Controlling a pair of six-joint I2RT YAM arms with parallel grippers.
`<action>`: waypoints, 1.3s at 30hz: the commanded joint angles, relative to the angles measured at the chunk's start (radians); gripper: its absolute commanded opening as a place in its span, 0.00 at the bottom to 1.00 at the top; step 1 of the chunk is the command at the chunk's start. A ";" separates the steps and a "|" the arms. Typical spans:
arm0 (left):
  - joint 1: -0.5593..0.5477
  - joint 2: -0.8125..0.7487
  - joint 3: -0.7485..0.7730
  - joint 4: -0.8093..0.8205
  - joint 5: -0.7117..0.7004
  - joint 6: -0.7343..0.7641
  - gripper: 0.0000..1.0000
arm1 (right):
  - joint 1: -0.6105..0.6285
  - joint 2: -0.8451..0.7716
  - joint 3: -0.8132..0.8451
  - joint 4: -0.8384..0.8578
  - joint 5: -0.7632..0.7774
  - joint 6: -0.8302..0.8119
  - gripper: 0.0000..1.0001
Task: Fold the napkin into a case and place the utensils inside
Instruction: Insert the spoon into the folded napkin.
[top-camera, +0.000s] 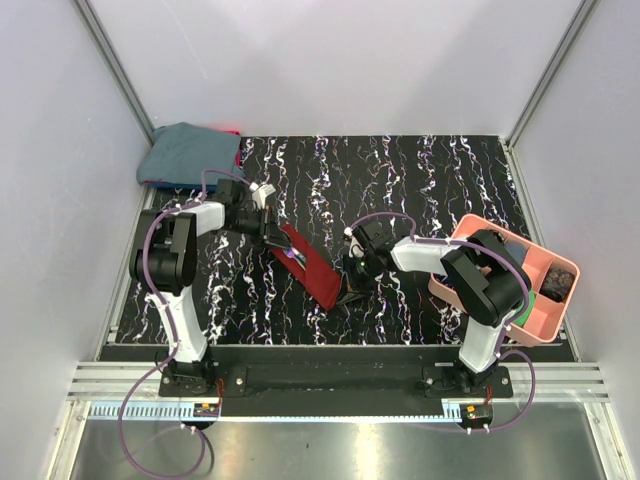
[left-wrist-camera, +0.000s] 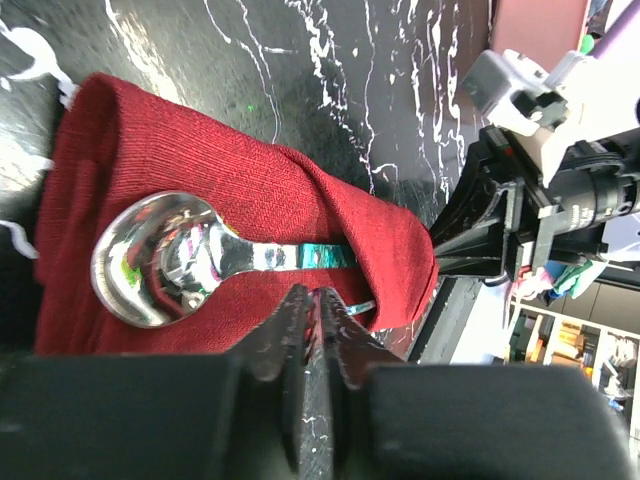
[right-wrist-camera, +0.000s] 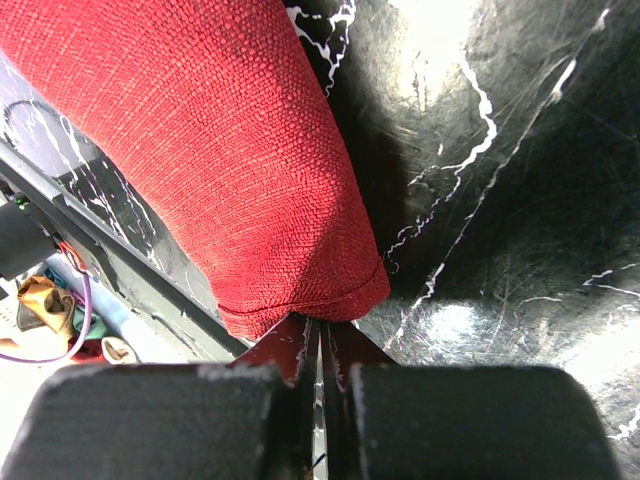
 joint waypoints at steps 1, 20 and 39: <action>-0.026 -0.017 -0.025 0.061 -0.031 -0.038 0.16 | 0.015 0.008 -0.008 0.027 0.070 -0.008 0.00; 0.055 -0.189 0.117 -0.181 -0.249 0.046 0.67 | 0.018 -0.021 -0.034 0.018 0.091 -0.010 0.00; 0.006 -0.002 0.294 -0.198 -0.400 0.100 0.44 | 0.018 -0.007 -0.032 0.018 0.080 -0.010 0.00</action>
